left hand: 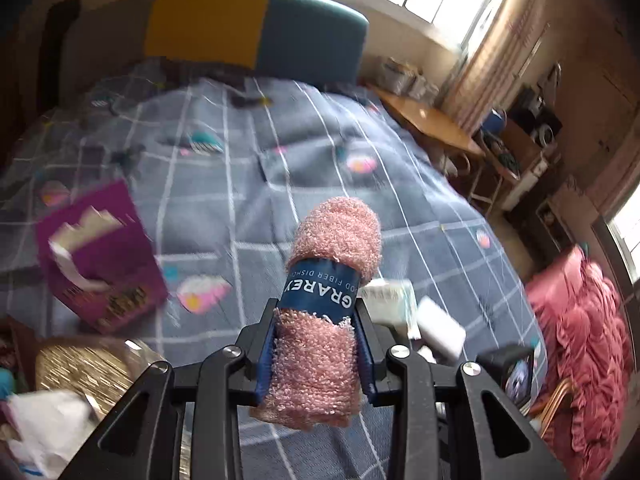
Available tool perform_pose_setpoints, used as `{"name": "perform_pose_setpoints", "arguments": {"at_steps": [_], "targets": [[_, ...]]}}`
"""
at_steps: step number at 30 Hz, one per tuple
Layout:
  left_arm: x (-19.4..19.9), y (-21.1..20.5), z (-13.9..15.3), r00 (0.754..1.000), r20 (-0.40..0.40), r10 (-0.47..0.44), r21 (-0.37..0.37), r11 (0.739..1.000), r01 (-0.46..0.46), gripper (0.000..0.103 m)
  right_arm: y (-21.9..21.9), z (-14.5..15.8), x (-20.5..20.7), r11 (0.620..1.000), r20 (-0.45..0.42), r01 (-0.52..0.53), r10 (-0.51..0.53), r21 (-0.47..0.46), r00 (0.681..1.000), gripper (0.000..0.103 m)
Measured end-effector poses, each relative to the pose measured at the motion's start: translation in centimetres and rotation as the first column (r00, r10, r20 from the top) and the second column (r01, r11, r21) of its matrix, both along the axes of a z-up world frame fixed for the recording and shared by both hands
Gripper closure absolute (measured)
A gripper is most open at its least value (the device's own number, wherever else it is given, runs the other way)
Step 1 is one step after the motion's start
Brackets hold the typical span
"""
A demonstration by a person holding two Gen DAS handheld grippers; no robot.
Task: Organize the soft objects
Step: 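Lift the pink towel roll and carry it over the gold tray with the left gripper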
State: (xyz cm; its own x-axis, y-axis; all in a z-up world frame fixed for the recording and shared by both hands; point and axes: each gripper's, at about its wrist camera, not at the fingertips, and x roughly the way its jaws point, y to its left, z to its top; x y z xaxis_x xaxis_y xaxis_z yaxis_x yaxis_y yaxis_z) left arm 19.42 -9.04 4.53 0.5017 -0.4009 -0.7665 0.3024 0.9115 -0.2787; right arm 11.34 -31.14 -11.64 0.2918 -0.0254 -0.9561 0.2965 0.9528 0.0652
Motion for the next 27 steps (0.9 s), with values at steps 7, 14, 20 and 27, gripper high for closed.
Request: {"name": "perform_pose_setpoints", "arguments": {"at_steps": [7, 14, 20, 27], "targets": [[2.9, 8.4, 2.6, 0.983, 0.048, 0.174, 0.024, 0.984, -0.176, 0.07, 0.8, -0.1, 0.3, 0.999, -0.004, -0.024, 0.024, -0.036, 1.0, 0.058], [1.1, 19.2, 3.5, 0.933, 0.115, 0.341, 0.006, 0.939, -0.344, 0.07, 1.9, -0.4, 0.4, 0.996, -0.002, -0.053, 0.053, -0.078, 0.999, 0.059], [-3.4, 28.6, 1.8, 0.865, 0.129, 0.485, -0.014, 0.873, -0.487, 0.07, 2.3, -0.2, 0.1, 0.99, 0.004, -0.08, 0.081, -0.115, 0.997, 0.061], [-9.7, 35.2, -3.1, 0.786, 0.114, 0.608, 0.019, 0.79, -0.613, 0.07, 3.9, 0.2, -0.5, 0.981, 0.002, -0.106, 0.107, -0.162, 0.994, 0.061]]}}
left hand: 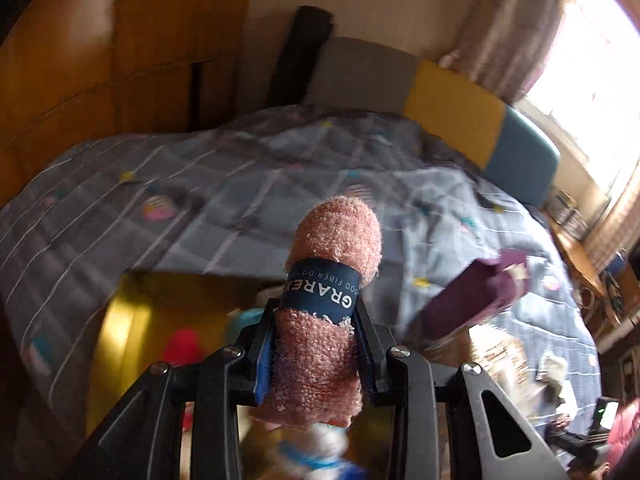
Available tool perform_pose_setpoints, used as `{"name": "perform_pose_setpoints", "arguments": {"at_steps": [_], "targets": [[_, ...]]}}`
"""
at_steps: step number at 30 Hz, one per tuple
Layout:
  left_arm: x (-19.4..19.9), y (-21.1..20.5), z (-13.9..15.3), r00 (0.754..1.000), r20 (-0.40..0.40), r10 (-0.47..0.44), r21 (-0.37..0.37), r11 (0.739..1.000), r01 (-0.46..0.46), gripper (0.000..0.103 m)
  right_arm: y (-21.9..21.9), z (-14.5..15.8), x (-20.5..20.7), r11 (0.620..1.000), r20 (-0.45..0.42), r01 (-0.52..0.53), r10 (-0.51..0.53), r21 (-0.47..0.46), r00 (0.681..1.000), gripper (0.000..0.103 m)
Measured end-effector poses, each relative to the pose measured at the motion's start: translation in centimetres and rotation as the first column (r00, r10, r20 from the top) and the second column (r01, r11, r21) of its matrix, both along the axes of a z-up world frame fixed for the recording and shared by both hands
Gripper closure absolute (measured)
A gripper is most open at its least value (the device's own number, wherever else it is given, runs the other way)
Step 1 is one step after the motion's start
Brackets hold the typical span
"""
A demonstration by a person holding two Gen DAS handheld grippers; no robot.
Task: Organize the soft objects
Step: 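Lift the pink towel roll and carry it over the gold tray with the left gripper, then lower the pink towel roll into the tray and open the left gripper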
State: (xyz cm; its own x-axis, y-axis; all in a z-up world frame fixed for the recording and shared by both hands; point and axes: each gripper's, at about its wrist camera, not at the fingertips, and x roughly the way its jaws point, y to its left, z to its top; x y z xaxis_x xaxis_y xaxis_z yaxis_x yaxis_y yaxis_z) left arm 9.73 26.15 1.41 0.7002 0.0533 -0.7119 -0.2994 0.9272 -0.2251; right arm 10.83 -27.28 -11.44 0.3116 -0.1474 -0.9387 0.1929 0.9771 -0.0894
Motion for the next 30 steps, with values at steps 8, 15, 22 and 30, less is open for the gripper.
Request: {"name": "perform_pose_setpoints", "arguments": {"at_steps": [8, 15, 22, 30], "targets": [[-5.2, 1.6, -3.4, 0.996, -0.011, 0.088, 0.025, 0.996, -0.087, 0.069, 0.5, 0.6, -0.8, 1.0, 0.0, -0.003, 0.003, -0.019, 1.0, 0.061], [-7.5, 0.2, -4.2, 0.997, -0.001, 0.077, 0.1, 0.992, -0.077, 0.069, 0.7, 0.7, -0.7, 0.999, 0.002, -0.014, 0.014, -0.034, 1.0, 0.061], [-9.0, 0.0, -4.3, 0.997, 0.005, 0.077, 0.129, 0.989, -0.077, 0.069, 1.2, 0.7, -0.8, 0.997, 0.007, -0.042, 0.042, -0.066, 0.999, 0.063], [-10.0, 0.7, -4.3, 0.996, 0.011, 0.088, 0.135, 0.987, -0.089, 0.069, 1.5, 0.9, -0.9, 0.996, 0.008, -0.044, 0.045, -0.077, 0.999, 0.063]]}}
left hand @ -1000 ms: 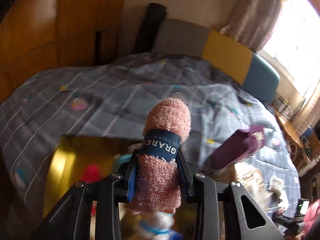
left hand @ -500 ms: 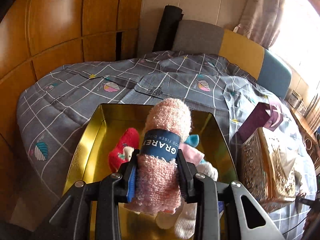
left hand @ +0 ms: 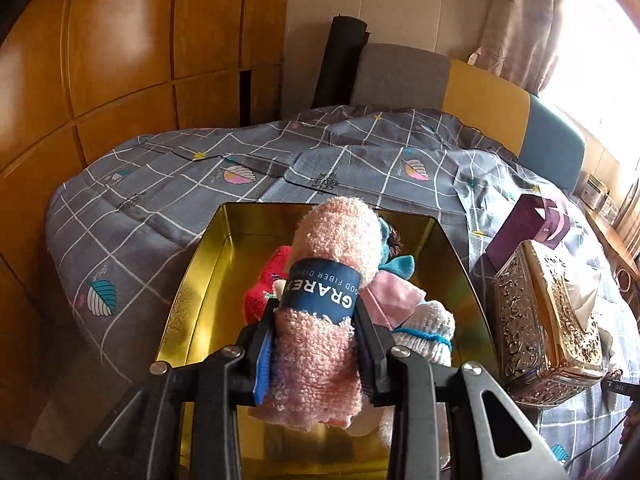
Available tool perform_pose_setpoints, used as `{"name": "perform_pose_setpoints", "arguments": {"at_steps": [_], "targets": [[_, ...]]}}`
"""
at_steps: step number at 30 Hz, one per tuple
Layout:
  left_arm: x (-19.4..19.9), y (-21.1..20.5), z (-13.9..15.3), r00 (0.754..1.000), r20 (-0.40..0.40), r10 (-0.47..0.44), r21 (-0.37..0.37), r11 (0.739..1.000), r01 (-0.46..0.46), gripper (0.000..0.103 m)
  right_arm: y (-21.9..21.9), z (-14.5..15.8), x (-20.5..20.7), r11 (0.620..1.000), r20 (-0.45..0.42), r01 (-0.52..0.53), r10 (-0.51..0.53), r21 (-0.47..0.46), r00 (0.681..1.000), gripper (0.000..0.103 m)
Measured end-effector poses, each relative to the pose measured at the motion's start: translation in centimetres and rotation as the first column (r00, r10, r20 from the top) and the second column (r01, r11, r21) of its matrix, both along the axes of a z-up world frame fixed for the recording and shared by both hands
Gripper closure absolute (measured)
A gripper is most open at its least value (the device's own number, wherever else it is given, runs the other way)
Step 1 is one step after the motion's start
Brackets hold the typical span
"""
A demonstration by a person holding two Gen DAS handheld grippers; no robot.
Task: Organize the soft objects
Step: 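Lower the pink towel roll into the tray and open the left gripper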
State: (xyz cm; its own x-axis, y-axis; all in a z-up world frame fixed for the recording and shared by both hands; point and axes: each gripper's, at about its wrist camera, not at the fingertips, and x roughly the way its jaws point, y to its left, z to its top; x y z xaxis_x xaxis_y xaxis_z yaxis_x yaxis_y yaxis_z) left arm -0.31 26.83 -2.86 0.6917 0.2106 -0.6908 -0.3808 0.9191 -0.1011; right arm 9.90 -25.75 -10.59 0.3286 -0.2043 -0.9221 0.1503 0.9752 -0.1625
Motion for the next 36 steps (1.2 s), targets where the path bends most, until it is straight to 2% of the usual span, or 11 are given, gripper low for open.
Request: {"name": "perform_pose_setpoints", "arguments": {"at_steps": [7, 14, 16, 20, 25, 29, 31, 33, 36], "targets": [[-0.8, 1.0, -0.7, 1.0, -0.017, 0.024, -0.011, 1.0, -0.024, 0.069, 0.3, 0.0, 0.0, 1.0, 0.0, -0.01, 0.01, -0.014, 1.0, 0.063], [-2.4, 4.1, -2.4, 0.992, -0.063, 0.111, -0.076, 0.99, -0.116, 0.069, 0.5, 0.1, 0.0, 1.0, -0.002, -0.018, 0.018, -0.024, 1.0, 0.063], [-2.7, 4.9, -2.9, 0.99, -0.073, 0.119, -0.115, 0.985, -0.127, 0.069, 0.6, 0.1, 0.0, 0.999, -0.002, -0.02, 0.02, -0.026, 1.0, 0.063], [-2.0, 5.1, -3.8, 0.991, -0.097, 0.094, -0.177, 0.978, -0.11, 0.069, 0.7, 0.1, 0.0, 0.999, -0.003, -0.02, 0.02, -0.028, 1.0, 0.063], [0.3, 3.3, -4.0, 0.996, -0.092, 0.008, -0.197, 0.98, -0.027, 0.069, 0.7, 0.1, 0.0, 0.999, -0.003, -0.021, 0.021, -0.028, 1.0, 0.063], [2.2, 2.0, -4.7, 0.993, -0.115, -0.04, -0.194, 0.981, 0.017, 0.069, 0.7, 0.1, 0.0, 0.999, -0.003, -0.019, 0.019, -0.028, 1.0, 0.063], [3.2, 1.5, -5.3, 0.987, -0.151, -0.047, -0.186, 0.982, 0.019, 0.068, 0.8, 0.2, 0.0, 0.999, -0.004, -0.019, 0.019, -0.028, 1.0, 0.063], [3.8, 1.6, -6.1, 0.984, -0.177, -0.032, -0.181, 0.984, -0.001, 0.067, 0.8, 0.2, 0.0, 0.999, -0.004, -0.018, 0.018, -0.028, 1.0, 0.063], [4.1, 1.5, -5.9, 0.983, -0.181, -0.013, -0.127, 0.992, -0.01, 0.066, 0.7, 0.2, 0.1, 1.0, -0.005, -0.012, 0.012, -0.022, 1.0, 0.063]]}}
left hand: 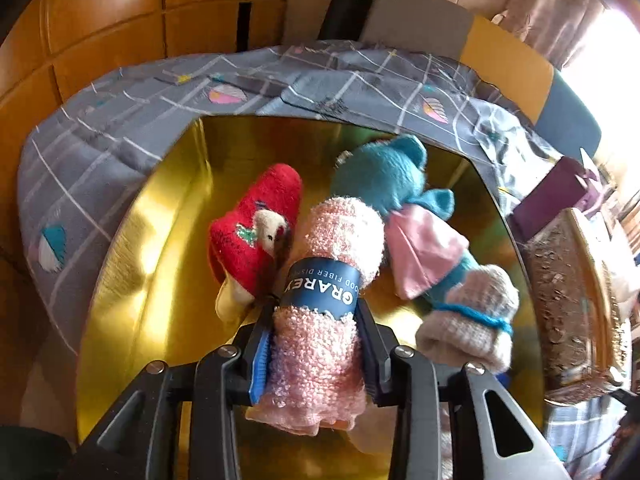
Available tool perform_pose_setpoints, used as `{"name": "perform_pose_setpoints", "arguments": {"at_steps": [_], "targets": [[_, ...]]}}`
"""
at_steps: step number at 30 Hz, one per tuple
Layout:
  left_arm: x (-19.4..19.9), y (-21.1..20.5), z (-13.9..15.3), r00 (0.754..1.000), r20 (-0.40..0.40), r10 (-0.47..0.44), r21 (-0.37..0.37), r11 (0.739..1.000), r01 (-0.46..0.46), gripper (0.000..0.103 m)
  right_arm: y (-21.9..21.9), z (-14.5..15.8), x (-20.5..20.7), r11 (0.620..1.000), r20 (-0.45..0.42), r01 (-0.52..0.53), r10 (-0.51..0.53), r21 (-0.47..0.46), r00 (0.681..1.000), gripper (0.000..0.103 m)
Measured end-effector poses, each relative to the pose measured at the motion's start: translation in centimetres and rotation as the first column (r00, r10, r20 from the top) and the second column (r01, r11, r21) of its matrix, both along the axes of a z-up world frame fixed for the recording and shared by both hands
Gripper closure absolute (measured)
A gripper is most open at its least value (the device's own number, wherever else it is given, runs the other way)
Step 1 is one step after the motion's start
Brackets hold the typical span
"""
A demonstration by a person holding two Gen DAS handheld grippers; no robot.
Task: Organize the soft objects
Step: 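Lower the pink towel roll into the tray and open the left gripper, then lift the white knitted cloth with pink scrunchie toward the tray with the right gripper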
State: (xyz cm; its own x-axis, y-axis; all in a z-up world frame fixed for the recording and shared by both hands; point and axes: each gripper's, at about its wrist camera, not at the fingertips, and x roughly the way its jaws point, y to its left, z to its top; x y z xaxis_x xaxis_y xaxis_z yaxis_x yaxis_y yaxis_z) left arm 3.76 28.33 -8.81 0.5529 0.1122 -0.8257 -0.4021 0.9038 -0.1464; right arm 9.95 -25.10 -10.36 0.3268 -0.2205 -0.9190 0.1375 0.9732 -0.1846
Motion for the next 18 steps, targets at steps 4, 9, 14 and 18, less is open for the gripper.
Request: {"name": "perform_pose_setpoints", "arguments": {"at_steps": [4, 9, 14, 18], "targets": [[-0.2, -0.2, 0.7, 1.0, 0.006, -0.02, 0.02, 1.0, 0.02, 0.06, -0.6, 0.0, 0.2, 0.999, 0.0, 0.018, -0.018, 0.029, 1.0, 0.063], [-0.9, -1.0, 1.3, 0.998, 0.025, -0.05, 0.045, 0.998, 0.049, 0.052, -1.8, -0.1, 0.3, 0.995, -0.001, 0.051, -0.051, 0.08, 0.999, 0.063], [-1.7, -1.9, 2.3, 0.997, 0.045, -0.065, 0.082, 0.995, 0.062, 0.049, -2.9, -0.2, 0.5, 0.99, -0.005, 0.074, -0.074, 0.12, 0.997, 0.063], [-2.6, -2.2, 3.4, 0.996, 0.063, -0.069, 0.106, 0.992, 0.062, 0.049, -3.0, -0.3, 0.7, 0.99, -0.007, 0.073, -0.073, 0.122, 0.997, 0.063]]}}
